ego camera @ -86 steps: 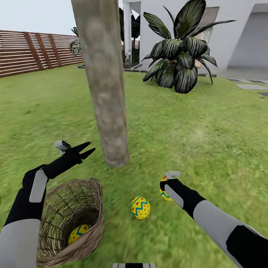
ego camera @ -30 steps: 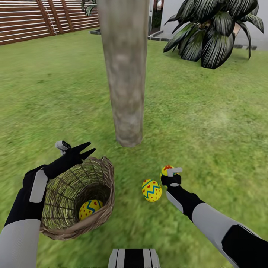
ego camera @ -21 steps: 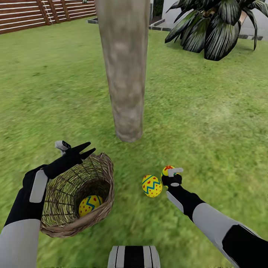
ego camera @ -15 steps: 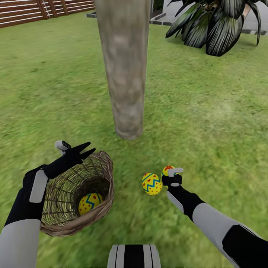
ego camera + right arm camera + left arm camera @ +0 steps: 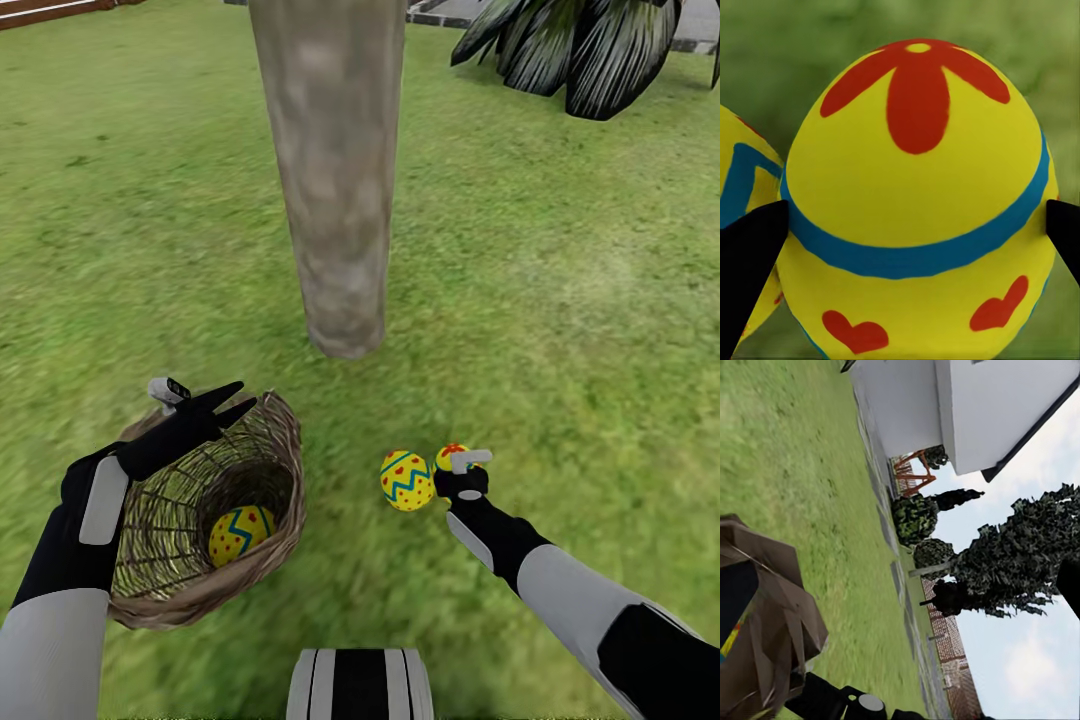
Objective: Take the three Easter eggs out of the wicker basket on the lawn in the garden, then place them on the lawn next to a single tree (choose any tree) so that all three eggs are next to the same tree and none are left in the basket.
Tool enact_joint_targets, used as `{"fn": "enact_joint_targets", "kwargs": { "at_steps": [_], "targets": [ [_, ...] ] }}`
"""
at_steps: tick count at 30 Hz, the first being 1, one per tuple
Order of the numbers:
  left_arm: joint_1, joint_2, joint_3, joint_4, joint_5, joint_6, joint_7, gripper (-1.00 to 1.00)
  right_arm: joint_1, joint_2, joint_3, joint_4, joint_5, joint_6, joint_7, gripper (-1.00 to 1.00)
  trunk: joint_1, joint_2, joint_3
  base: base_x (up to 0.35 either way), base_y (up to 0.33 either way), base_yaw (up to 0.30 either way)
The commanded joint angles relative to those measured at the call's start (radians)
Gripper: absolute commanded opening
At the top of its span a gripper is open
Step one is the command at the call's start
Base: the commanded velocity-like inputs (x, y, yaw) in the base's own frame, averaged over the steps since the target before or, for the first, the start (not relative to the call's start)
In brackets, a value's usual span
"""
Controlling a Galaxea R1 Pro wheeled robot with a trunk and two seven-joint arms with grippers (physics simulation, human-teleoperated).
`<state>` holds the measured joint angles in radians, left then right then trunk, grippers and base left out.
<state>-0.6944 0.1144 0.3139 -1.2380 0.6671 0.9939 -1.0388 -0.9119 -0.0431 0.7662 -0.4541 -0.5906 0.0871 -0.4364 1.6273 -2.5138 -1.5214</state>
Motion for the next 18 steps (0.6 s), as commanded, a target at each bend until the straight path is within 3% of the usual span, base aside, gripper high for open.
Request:
{"fn": "enact_joint_targets", "kwargs": {
  "at_steps": [1,12,18],
  "targets": [
    [-0.001,0.0,0.001,0.0,0.0,0.005,-0.003,1.0,-0.001,-0.001,0.008,-0.003,-0.003,0.008,-0.008,-1.0,0.0,-0.001,-0.005,0.0,0.0,0.0],
    [-0.001,-0.001,0.001,0.002,0.0,0.005,-0.003,1.0,-0.001,-0.003,0.008,-0.004,-0.003,0.007,-0.013,-1.0,0.003,-0.002,-0.032,0.0,0.0,0.0],
    [-0.001,-0.001,0.001,0.002,0.0,0.005,-0.003,1.0,-0.001,-0.001,0.008,-0.006,-0.004,0.006,-0.066,-1.0,0.006,-0.004,-0.055,0.0,0.0,0.0]
  ]
}}
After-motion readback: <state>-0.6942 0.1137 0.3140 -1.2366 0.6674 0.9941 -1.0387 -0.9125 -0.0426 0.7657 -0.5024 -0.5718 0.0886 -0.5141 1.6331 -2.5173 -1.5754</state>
